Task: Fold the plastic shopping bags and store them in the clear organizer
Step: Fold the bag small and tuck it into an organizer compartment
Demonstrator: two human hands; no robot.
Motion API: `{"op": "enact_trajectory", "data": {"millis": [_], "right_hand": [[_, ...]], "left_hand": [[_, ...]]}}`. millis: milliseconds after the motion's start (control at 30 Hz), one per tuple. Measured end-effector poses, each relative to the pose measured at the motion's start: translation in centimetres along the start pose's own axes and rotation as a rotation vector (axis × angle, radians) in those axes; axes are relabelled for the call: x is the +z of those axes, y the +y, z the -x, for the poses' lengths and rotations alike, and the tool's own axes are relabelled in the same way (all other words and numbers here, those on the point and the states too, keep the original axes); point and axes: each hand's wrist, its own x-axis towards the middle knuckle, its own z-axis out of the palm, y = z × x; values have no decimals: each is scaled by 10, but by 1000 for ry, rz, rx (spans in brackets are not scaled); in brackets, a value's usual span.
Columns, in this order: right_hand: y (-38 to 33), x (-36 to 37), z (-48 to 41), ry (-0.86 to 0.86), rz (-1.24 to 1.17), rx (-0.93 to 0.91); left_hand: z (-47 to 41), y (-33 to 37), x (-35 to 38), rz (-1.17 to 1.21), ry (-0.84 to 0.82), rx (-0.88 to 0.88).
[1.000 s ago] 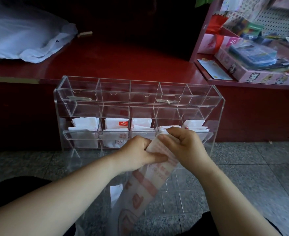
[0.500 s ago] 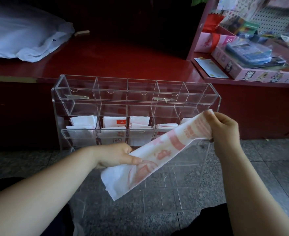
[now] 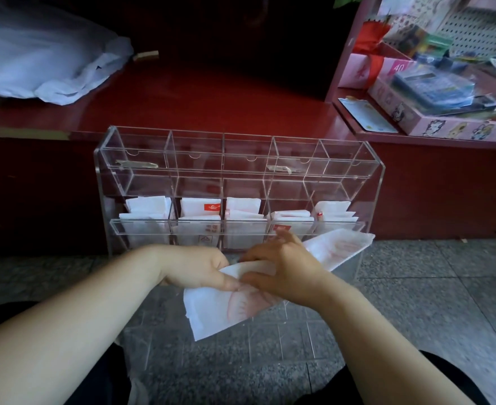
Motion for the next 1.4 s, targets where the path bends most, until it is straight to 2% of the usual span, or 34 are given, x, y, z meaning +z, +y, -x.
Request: {"op": "enact_trajectory", "data": {"millis": [167, 333, 467, 533, 667, 800, 1067, 1167, 1233, 1300, 1333, 1400], "right_hand": [[10, -14, 4, 34, -245, 171], [28, -25, 6, 104, -240, 251], [30, -27, 8, 171, -134, 147], [28, -28, 7, 163, -21, 83], [24, -23, 5, 112, 103, 38], [15, -14, 0, 128, 120, 29], [24, -5, -4, 478, 290, -103], [29, -7, -5, 716, 281, -49], [30, -11, -4, 934, 167, 71], [29, -16, -2, 1123, -76, 226], [27, -21, -1, 1128, -294, 332], [21, -25, 0, 903, -845, 494]], "left_hand": [[0, -12, -7, 4, 44, 10], [9, -21, -18, 357, -96, -47], [15, -21, -22, 48, -137, -81], [18, -21, -26, -16, -147, -48], [16, -11, -21, 263, 23, 80], [-11, 5, 7, 153, 165, 105], [-22, 4, 16, 172, 471, 32], [-19, 5, 12, 222, 653, 58], [-16, 2, 8, 305, 792, 59], [-16, -2, 6, 361, 901, 60], [-15, -3, 5, 376, 939, 61], [-15, -2, 8, 406, 973, 72]]}}
